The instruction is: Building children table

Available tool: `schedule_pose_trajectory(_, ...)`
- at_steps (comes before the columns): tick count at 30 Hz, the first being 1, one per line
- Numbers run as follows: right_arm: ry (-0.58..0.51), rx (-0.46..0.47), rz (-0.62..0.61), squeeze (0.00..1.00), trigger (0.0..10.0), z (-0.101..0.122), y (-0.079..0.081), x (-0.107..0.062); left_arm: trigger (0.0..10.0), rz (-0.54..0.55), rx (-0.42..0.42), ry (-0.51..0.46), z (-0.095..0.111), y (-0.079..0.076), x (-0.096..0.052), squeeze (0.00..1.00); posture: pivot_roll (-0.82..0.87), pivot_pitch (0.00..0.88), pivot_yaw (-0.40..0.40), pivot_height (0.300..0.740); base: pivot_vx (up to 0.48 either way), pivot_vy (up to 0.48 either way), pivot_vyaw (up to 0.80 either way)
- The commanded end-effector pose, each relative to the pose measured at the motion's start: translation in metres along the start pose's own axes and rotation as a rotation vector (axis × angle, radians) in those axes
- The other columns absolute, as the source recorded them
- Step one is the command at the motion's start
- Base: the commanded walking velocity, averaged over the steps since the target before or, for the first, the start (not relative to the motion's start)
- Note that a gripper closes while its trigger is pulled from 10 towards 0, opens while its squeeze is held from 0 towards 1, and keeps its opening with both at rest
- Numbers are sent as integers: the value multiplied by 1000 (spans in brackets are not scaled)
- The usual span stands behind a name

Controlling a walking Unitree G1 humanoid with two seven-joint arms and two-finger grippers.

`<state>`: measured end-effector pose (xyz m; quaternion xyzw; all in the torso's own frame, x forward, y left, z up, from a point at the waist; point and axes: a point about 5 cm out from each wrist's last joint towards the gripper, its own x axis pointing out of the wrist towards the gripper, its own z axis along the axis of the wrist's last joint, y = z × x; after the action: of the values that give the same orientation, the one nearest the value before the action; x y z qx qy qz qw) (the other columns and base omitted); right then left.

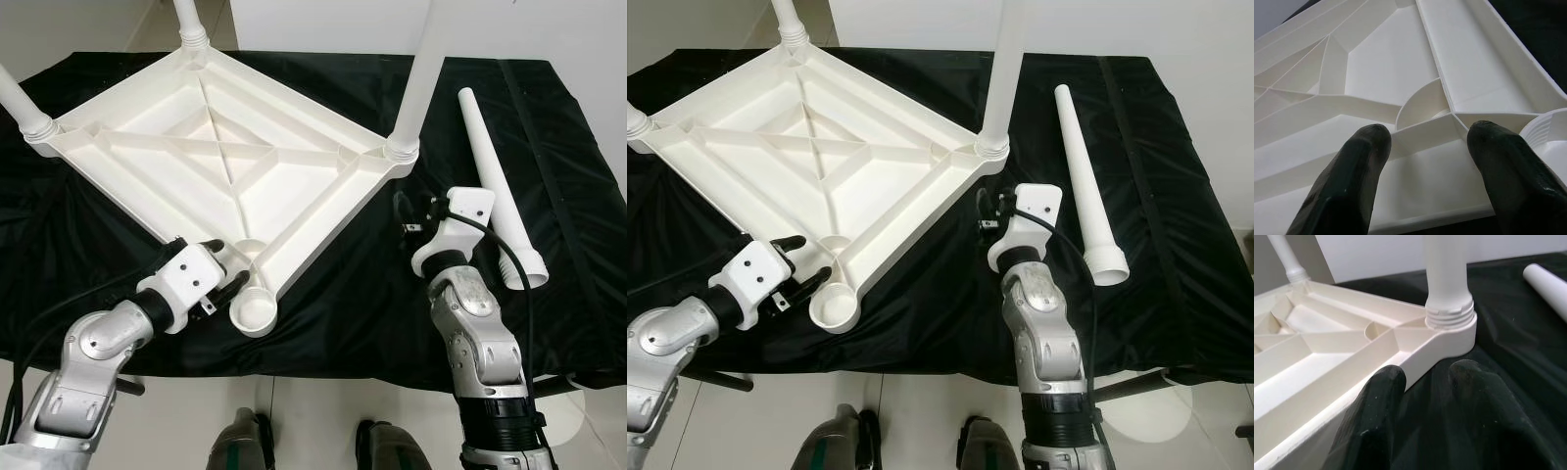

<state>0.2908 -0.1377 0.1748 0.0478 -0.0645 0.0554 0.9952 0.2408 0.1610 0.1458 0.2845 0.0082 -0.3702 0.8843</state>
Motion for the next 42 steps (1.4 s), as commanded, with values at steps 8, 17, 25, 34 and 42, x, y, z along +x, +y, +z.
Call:
schedule_pose_trajectory(8, -4, -6, -34, 0, 10000, 5, -2, 10, 10000, -111, -106, 12, -8, -44, 22, 0, -8, 218, 55, 740, 0, 0, 0)
schedule_pose_trajectory(17, -60, -73, -114, 0, 10000, 11, -14, 15, 10000, -161, -175, -70, 9, -66, 50, 0, -12, 227, 63, 740, 0, 0, 0)
schedule_pose_trajectory(25, -34, -132, -289, 0, 10000, 14, -35, 15, 10000, -134, -221, -150, 32, -70, 71, 0, -26, 222, 81, 740, 0, 0, 0)
schedule_pose_trajectory(34, -1, -217, -540, 0, 10000, 24, -68, 17, 10000, -57, -435, -270, 73, -50, 79, 0, -22, 207, 84, 740, 0, 0, 0)
schedule_pose_trajectory(42, 132, -228, -761, 0, 10000, 30, -106, 18, 10000, -81, -567, -306, 102, -43, 87, 0, -31, 203, 84, 740, 0, 0, 0)
